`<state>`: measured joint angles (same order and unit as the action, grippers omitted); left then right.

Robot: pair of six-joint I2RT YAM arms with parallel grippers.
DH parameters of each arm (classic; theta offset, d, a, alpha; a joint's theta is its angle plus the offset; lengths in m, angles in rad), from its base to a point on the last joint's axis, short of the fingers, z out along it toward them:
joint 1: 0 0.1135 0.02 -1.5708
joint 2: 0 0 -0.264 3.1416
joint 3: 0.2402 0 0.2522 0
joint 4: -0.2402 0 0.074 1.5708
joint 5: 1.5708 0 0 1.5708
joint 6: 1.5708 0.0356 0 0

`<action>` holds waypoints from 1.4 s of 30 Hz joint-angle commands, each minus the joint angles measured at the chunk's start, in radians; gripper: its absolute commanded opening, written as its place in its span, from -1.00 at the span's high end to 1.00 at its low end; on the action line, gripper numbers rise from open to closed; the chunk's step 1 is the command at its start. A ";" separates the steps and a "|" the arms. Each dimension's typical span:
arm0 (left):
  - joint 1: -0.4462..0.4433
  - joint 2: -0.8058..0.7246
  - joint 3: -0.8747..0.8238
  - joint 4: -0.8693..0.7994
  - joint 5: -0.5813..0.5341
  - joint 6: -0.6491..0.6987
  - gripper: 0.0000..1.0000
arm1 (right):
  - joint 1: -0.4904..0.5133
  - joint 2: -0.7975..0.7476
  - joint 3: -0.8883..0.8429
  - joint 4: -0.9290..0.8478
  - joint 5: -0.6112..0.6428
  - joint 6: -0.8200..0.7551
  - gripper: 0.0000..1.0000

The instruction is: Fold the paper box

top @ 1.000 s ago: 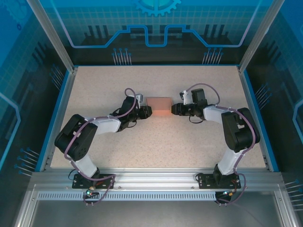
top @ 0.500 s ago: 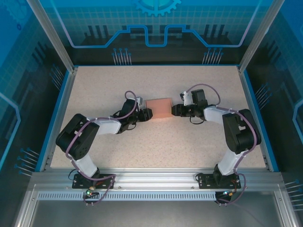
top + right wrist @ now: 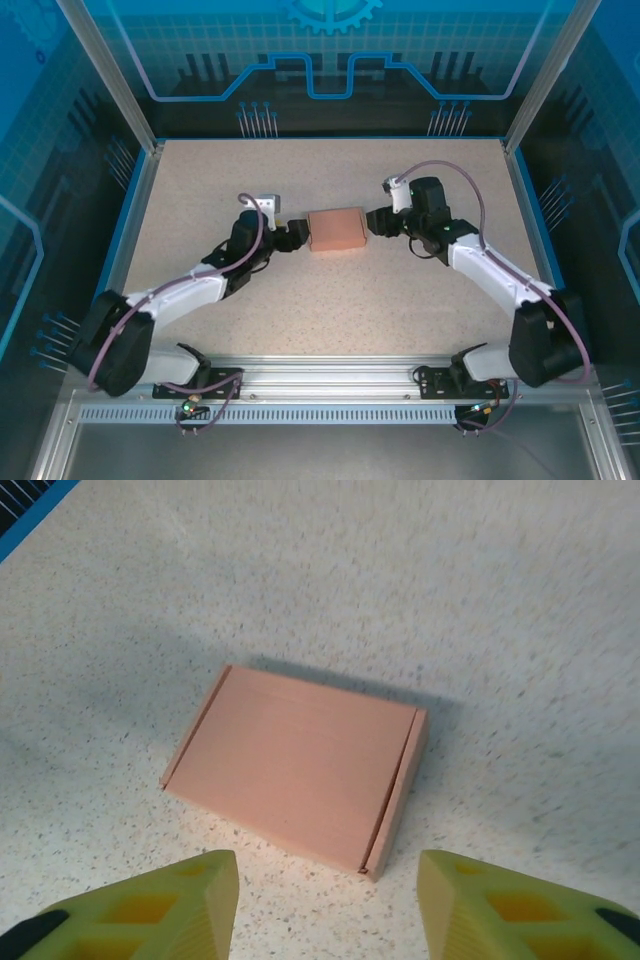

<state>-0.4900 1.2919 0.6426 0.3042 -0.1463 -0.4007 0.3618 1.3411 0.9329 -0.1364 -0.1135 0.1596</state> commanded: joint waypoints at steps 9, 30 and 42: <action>0.003 -0.383 -0.113 -0.144 -0.333 0.145 -0.98 | 0.023 -0.196 -0.005 -0.072 0.319 -0.148 -0.86; 0.303 -0.418 -0.272 0.068 -0.341 0.418 -0.98 | -0.064 -0.102 -0.212 0.181 0.560 -0.173 -1.00; 0.462 -0.046 -0.321 0.446 -0.107 0.353 -0.98 | -0.148 0.039 -0.363 0.518 0.471 -0.180 -1.00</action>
<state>-0.0406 1.1965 0.3428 0.5545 -0.3370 -0.0296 0.2337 1.3560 0.5991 0.2321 0.3801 -0.0132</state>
